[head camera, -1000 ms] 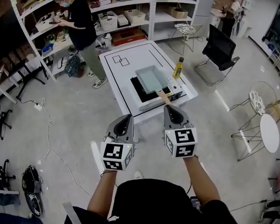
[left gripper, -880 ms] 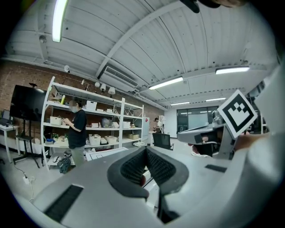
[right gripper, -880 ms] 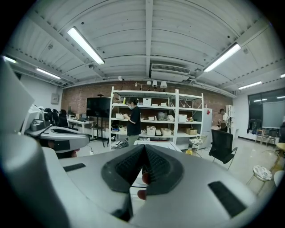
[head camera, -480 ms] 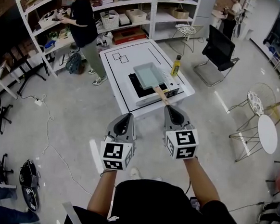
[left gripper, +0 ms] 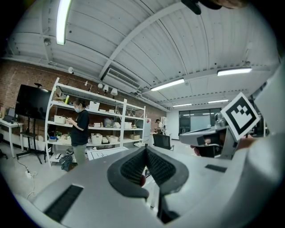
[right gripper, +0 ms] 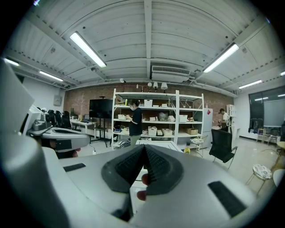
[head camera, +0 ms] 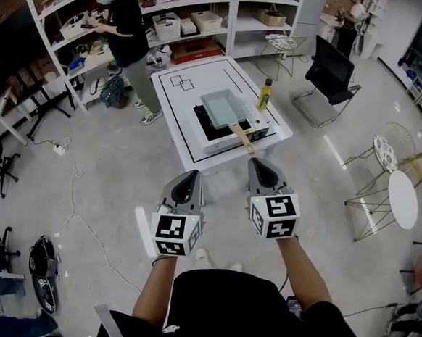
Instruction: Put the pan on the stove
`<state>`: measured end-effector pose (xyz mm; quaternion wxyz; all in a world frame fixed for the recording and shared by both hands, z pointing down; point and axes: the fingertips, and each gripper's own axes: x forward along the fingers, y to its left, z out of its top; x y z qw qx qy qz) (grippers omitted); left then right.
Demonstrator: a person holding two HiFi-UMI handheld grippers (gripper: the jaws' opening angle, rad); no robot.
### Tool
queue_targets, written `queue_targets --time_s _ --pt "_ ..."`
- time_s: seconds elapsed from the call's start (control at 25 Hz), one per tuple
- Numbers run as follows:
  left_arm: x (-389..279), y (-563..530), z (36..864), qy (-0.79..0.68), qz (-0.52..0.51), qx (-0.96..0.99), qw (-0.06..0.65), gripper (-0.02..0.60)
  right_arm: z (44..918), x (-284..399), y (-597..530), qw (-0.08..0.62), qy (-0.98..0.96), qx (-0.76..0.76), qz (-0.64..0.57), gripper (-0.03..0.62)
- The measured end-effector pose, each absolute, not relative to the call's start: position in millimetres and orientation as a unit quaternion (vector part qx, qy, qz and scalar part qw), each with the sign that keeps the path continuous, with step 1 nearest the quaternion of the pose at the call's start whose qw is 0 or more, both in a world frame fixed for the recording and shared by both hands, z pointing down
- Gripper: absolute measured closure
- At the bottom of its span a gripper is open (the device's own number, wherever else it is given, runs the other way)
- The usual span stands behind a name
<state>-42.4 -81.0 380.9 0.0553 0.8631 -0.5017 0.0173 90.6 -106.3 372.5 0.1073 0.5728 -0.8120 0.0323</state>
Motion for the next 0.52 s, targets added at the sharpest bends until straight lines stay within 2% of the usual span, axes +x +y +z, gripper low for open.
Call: queue_targets --time_s 0.52 --pt "-38.3 -66.1 378.7 -0.503 0.02 0.863 0.051 0.574 373.2 88.2 -90.0 0.111 -0.818 0.563 0.031 0.591"
